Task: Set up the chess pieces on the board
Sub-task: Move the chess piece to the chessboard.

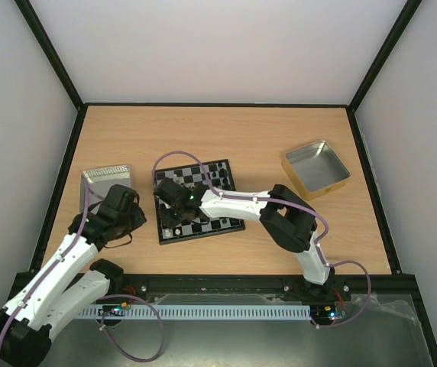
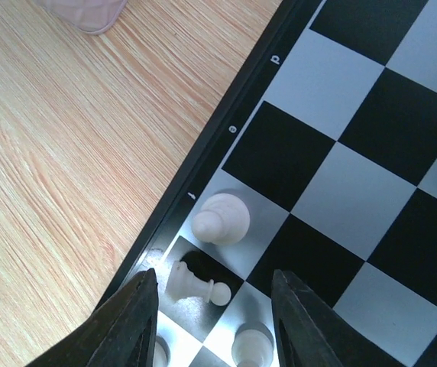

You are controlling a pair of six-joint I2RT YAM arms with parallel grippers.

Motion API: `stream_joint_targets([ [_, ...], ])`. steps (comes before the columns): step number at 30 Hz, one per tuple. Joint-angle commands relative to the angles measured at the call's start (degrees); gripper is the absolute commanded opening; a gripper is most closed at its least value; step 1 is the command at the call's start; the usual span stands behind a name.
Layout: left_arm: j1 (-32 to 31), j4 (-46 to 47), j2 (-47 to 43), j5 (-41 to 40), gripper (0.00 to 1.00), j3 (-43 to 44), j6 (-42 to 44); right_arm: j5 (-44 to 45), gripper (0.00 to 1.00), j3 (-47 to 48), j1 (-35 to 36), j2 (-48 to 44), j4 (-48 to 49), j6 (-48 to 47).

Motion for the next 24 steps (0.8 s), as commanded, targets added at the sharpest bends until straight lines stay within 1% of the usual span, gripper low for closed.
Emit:
stream_joint_targets([
  [1, 0.3, -1.7, -0.5, -1.9, 0.02, 1.6, -1.1, 2.8, 0.41, 2.7, 1.2, 2.0, -3.1, 0.1],
  [6, 0.3, -1.5, -0.8, -1.8, 0.02, 1.5, -1.1, 3.4, 0.39, 3.8, 1.7, 2.9, -4.4, 0.1],
  [10, 0.3, -1.5, -1.1, -1.9, 0.02, 1.5, -1.1, 3.6, 0.32, 3.8, 2.2, 3.0, -5.2, -0.1],
  [13, 0.3, -1.2, -1.1, -1.8, 0.02, 1.4, -1.0, 3.6, 0.25, 4.2, 2.3, 3.5, -5.6, -0.3],
  [14, 0.3, -1.2, -1.0, -1.8, 0.02, 1.4, -1.0, 3.7, 0.25, 4.4, 2.4, 3.6, -5.7, -0.3],
  [19, 0.3, -0.9, -1.1, -1.5, 0.02, 1.2, -0.9, 4.4, 0.24, 4.4, 2.4, 4.5, -6.1, -0.3],
  [24, 0.3, -0.6, -1.1, -1.3, 0.02, 1.1, -0.7, 5.7, 0.24, 6.7, 2.4, 5.0, -6.8, -0.1],
])
